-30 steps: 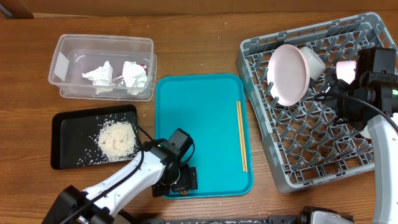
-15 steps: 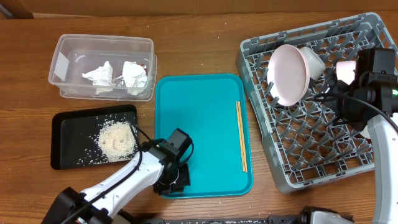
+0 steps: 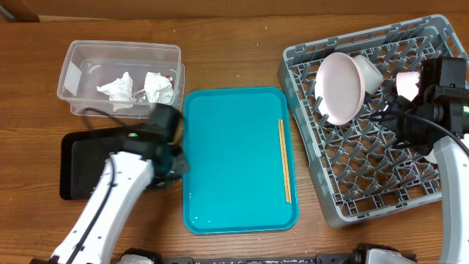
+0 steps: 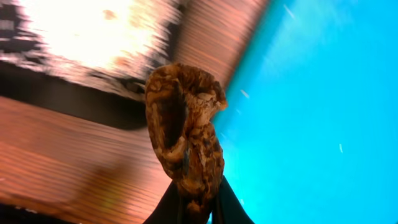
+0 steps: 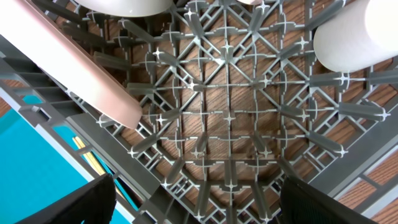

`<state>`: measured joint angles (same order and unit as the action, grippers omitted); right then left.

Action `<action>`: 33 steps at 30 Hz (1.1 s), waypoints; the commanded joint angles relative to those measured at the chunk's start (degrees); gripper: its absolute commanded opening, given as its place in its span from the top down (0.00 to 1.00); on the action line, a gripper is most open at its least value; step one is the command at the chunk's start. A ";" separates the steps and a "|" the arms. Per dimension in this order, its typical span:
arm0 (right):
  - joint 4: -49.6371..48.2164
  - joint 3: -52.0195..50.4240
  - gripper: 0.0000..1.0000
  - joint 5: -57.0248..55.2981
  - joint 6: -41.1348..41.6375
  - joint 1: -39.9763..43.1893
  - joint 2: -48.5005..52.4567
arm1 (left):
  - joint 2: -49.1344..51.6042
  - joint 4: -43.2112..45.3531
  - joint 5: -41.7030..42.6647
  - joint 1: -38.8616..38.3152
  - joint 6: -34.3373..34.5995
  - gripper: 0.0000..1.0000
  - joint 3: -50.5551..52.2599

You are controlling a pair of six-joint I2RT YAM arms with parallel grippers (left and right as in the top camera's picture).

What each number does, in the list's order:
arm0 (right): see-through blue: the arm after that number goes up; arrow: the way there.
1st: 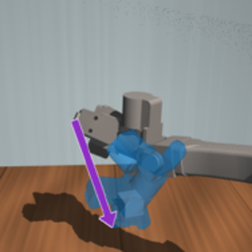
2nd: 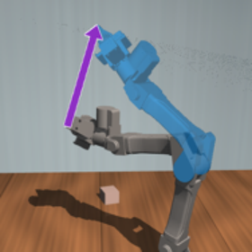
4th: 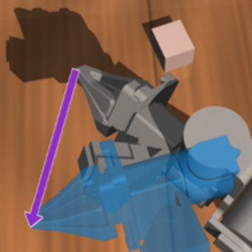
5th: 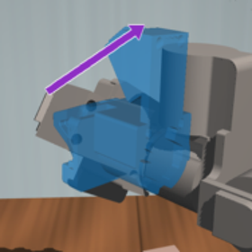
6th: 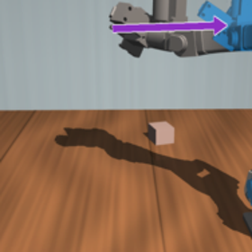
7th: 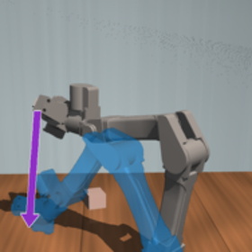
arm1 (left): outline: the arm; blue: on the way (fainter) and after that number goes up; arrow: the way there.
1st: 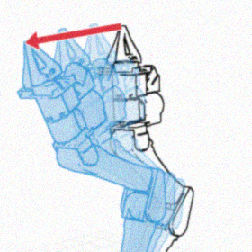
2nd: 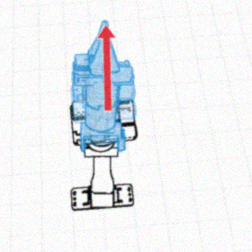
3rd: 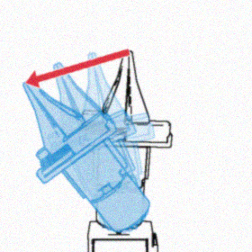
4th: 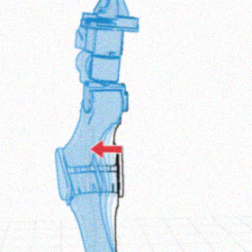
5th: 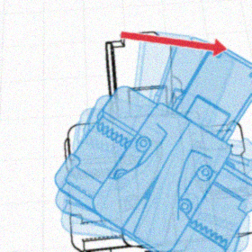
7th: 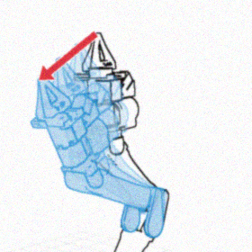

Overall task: Sort waste into correct bins and load items into the dishwasher
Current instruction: 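Grasp the food scrap with the left gripper and drop it on the black tray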

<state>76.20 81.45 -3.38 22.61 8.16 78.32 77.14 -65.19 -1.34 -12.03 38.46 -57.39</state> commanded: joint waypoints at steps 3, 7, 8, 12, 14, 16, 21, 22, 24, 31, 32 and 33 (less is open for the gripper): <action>0.26 1.95 0.13 3.61 -3.41 0.15 -1.49 | 0.39 1.73 -4.22 12.35 -2.86 0.96 -0.72; 0.66 1.95 0.14 6.36 -5.11 0.15 -1.49 | 3.10 6.03 -4.20 17.66 -5.18 0.96 -0.37; 0.81 1.95 0.14 6.54 -5.49 0.15 -1.49 | 4.11 6.88 -4.17 18.62 -5.31 0.96 -0.37; 0.90 1.92 0.19 10.03 -8.63 -0.79 -1.49 | 8.26 9.01 -4.20 20.59 -6.34 0.92 -0.37; 0.90 1.92 0.25 11.72 -10.84 -2.19 -1.49 | 10.27 9.57 -4.11 21.03 -6.36 0.89 -0.37; 0.72 1.92 0.37 12.55 -12.70 -5.01 -1.49 | 12.28 9.90 -3.45 21.11 -6.36 0.73 -0.37; -1.88 1.88 0.74 12.50 -14.12 -11.98 -1.14 | 11.96 9.81 -0.37 21.11 -8.74 0.46 -1.22; -2.93 1.88 0.85 12.50 -14.12 -13.51 -0.92 | 11.63 9.35 0.79 21.11 -9.25 0.45 -1.84; -5.81 1.88 0.96 12.52 -14.16 -16.59 0.04 | 10.60 8.04 2.99 21.11 -10.05 0.44 -3.28; -15.19 1.88 0.96 16.55 -21.33 -25.49 8.79 | 3.02 4.20 8.81 20.98 -12.31 0.43 -6.99; -16.87 1.88 0.96 16.55 -21.62 -26.38 11.04 | 1.53 3.74 10.29 20.98 -13.51 0.43 -6.99; -17.92 1.88 0.96 16.50 -21.62 -26.75 12.37 | 0.66 3.34 10.95 20.98 -14.12 0.42 -6.97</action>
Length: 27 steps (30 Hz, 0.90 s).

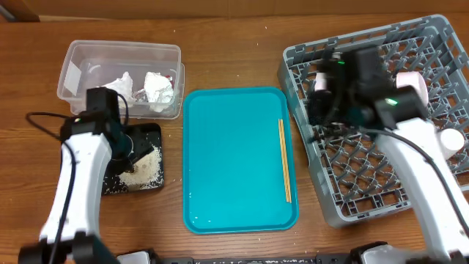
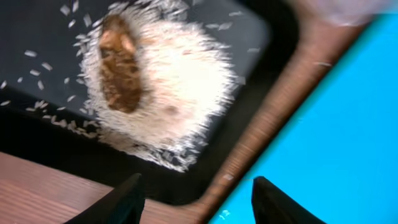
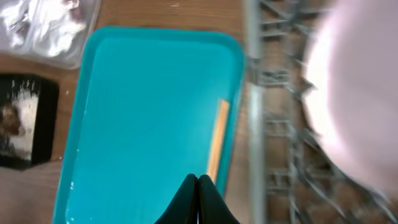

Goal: Sort waste into correct bins and load items into the dishwasher

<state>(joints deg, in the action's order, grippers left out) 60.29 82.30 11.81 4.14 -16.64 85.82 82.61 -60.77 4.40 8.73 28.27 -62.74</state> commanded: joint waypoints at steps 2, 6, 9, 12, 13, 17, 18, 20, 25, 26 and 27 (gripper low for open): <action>-4.70 1.03 0.96 1.33 -3.10 -2.34 8.66 | -6.78 -2.93 6.25 0.20 -4.76 0.40 -1.62; -8.92 1.03 0.96 0.94 -3.10 -2.32 15.87 | -8.61 -7.10 6.21 0.20 -5.25 0.38 -1.62; -11.30 1.03 0.96 -3.41 -1.88 -2.14 20.15 | -8.63 -8.92 6.19 0.20 -5.97 0.38 -1.55; -13.31 1.03 0.96 -11.67 2.14 -1.97 22.36 | -8.63 -9.46 6.27 0.17 -6.08 0.38 -1.53; -14.03 1.03 0.96 -15.10 3.78 -1.92 22.53 | -8.63 -9.49 6.69 0.11 -6.32 0.38 -1.53; -16.09 1.03 0.96 -23.54 7.43 -1.36 22.53 | -8.63 -9.14 8.13 -1.01 -6.93 0.38 -1.53; -16.28 1.03 0.96 -24.96 8.61 -0.98 22.56 | -8.63 -9.03 8.11 -1.49 -6.91 0.37 -1.53; -16.33 1.03 0.96 -25.73 10.08 -0.09 22.56 | -8.63 -8.98 8.11 -2.40 -6.91 0.37 -1.53; -15.34 1.09 0.96 -20.09 7.85 0.70 22.21 | -8.63 -8.37 7.85 -4.46 -6.91 0.37 -1.53; -14.93 1.09 0.96 -19.61 7.65 0.63 21.92 | -8.63 -8.15 7.69 -4.72 -6.88 0.37 -1.53; -14.43 1.11 0.96 -19.23 7.65 0.48 21.40 | -8.63 -7.96 7.67 -4.98 -6.88 0.37 -1.53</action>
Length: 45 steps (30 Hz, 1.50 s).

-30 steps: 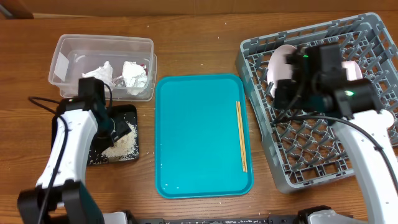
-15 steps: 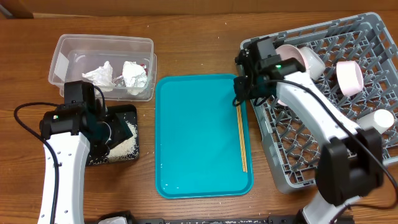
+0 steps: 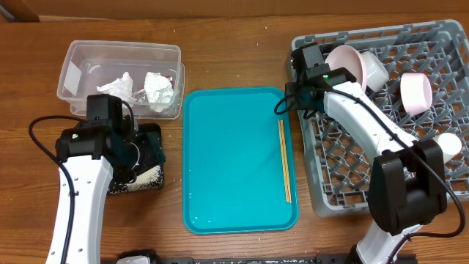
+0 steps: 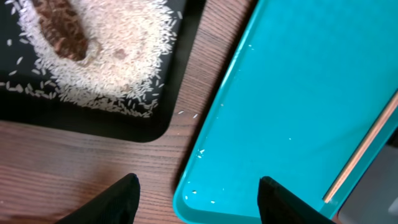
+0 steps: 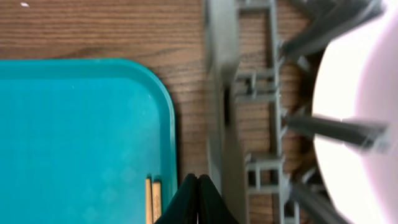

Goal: Sort waste into correct bins and load items into the dishwasher

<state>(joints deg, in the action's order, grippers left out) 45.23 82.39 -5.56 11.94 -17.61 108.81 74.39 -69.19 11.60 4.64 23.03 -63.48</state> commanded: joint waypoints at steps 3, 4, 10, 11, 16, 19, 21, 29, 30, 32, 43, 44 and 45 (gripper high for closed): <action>5.22 2.47 0.95 -0.50 -0.13 0.63 -4.96 | -0.42 0.63 0.13 -1.03 -1.66 0.34 -0.79; 7.28 3.15 0.93 0.79 -0.13 0.44 -5.99 | -0.42 0.61 -0.17 -1.03 -1.66 0.33 -0.79; 17.94 4.22 0.65 18.21 -0.09 0.13 -11.37 | -0.42 0.68 -0.15 -1.03 -1.64 0.29 -0.79; 19.63 4.15 0.64 20.59 -0.11 -0.20 -11.37 | -0.42 0.72 -0.15 -1.03 -1.66 0.29 -0.79; 21.14 0.79 0.56 21.46 0.31 -4.81 -10.51 | -0.42 1.05 -0.17 -1.03 -1.66 0.28 -0.79; 19.52 -2.32 0.53 15.93 4.52 -8.37 -9.84 | -0.42 1.03 -0.17 -1.03 -1.66 0.28 -0.79; 18.84 -3.89 0.53 12.59 7.06 -9.92 -9.25 | -0.42 1.03 -0.17 -1.03 -1.66 0.28 -0.79; 13.31 -11.02 0.53 10.08 13.62 -12.92 -5.11 | -0.42 1.01 -0.17 -1.03 -1.68 0.27 -0.79; 12.59 -11.91 0.53 10.08 13.66 -12.92 -4.94 | -0.42 1.03 -0.17 -1.03 -1.68 0.27 -0.79; 10.27 -14.23 0.53 10.08 13.68 -12.92 -4.74 | -0.42 1.03 -0.15 -1.03 -1.66 0.27 -0.79; 6.38 -21.57 0.53 10.14 13.64 -12.92 -3.37 | -0.42 1.07 -0.15 -1.03 -1.66 0.26 -0.79; 6.73 -21.62 0.53 10.34 13.60 -12.92 -3.10 | -0.42 1.05 -0.15 -1.03 -1.66 0.26 -0.79; 7.04 -21.62 0.53 10.32 13.55 -12.92 -3.08 | -0.42 1.07 -0.15 -1.03 -1.66 0.26 -0.79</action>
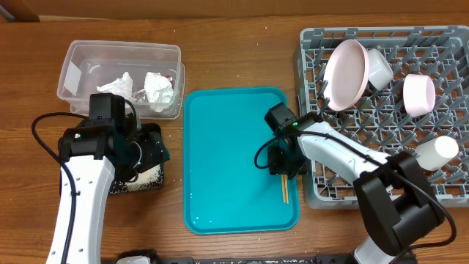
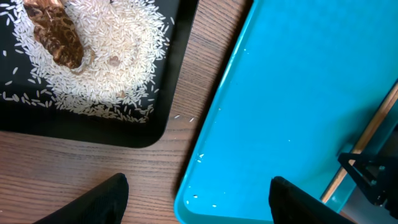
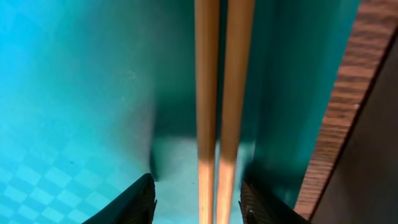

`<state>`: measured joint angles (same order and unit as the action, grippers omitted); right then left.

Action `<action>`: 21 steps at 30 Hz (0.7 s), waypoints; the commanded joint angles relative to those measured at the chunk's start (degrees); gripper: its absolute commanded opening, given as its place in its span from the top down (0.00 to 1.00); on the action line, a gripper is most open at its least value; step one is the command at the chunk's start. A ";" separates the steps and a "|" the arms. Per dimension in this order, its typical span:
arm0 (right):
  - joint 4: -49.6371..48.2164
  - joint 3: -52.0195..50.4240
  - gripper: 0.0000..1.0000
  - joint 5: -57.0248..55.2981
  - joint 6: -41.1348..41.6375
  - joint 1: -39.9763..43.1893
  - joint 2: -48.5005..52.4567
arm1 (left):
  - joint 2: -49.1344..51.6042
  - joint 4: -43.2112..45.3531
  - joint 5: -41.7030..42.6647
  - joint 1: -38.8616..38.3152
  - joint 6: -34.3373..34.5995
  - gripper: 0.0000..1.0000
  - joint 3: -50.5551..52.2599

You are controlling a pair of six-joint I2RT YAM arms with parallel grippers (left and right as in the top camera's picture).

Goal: Sort waste into correct bins and load items into the dishwasher

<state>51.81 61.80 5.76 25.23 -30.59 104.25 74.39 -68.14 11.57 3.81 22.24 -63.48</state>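
Note:
Two wooden chopsticks [image 3: 214, 93] lie side by side near the right rim of the teal tray [image 1: 227, 147]. My right gripper [image 3: 200, 202] is open and low over them, one finger on each side. In the overhead view their near end [image 1: 286, 192] shows below that gripper. A brown food scrap [image 2: 57, 41] rests on rice in the black tray [image 2: 124, 127]. My left gripper [image 2: 198, 199] hovers open and empty between the black tray and the teal tray. The grey dish rack [image 1: 344, 191] stands at the right.
The rack holds a pink bowl [image 1: 344, 70], a white cup [image 1: 377, 66], a pink cup [image 1: 418, 94] and a white tumbler [image 1: 438, 150]. A clear bin [image 1: 121, 55] with crumpled paper stands at the back left. Loose rice grains lie on the wood by the black tray.
My right gripper was shut at the rack's far left corner; it is now open and down over the chopsticks. The rack sits a little further right and squarer. The left arm has hardly moved.
My left gripper first held the brown scrap by the teal tray's left edge, with the right one open over the rack. Then the scrap lay on the rice and the left was open, the right shut at the rack's left side. Now the right straddles the chopsticks.

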 commanded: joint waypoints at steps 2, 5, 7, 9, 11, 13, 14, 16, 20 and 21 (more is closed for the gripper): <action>1.40 -1.05 0.53 -1.03 -0.17 0.04 1.49 | -0.42 0.02 -0.13 -0.20 -0.87 0.26 -0.79; 3.02 -1.29 0.62 -1.14 -1.42 0.00 1.75 | -0.42 0.00 -0.13 -0.20 -0.87 0.26 -0.79; 2.86 -1.95 0.78 -1.27 -1.44 -0.11 1.92 | -0.42 0.00 -0.13 -0.20 -0.87 0.25 -0.79; 2.84 -2.16 0.86 -1.27 -1.44 -0.11 2.25 | -0.42 0.02 -0.13 -0.20 -0.87 0.25 -0.79; 2.82 -2.19 0.94 -1.27 -1.42 -0.11 2.29 | -0.42 0.00 -0.13 -0.20 -0.87 0.25 -0.79; 2.71 -2.16 0.96 -1.27 -1.40 -0.11 2.29 | -0.42 -0.07 -0.13 -0.20 -0.87 0.25 -0.79; 2.71 -2.16 0.96 -1.27 -1.40 -0.11 2.29 | -0.42 -0.07 -0.13 -0.20 -0.87 0.25 -0.79; 2.75 -2.12 0.96 -1.22 -1.40 -0.11 2.27 | -0.42 -0.04 -0.13 -0.20 -0.87 0.25 -0.79; 4.11 -0.44 0.96 -1.25 -1.38 -0.09 1.73 | -0.42 0.00 -0.13 -0.20 -0.87 0.25 -0.79; 4.39 0.15 0.96 -1.22 -1.42 -0.09 1.33 | -0.42 -0.02 -0.13 -0.20 -0.87 0.25 -0.79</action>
<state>56.03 61.58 5.89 23.94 -30.79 104.75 74.37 -68.12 11.57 3.81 22.24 -63.48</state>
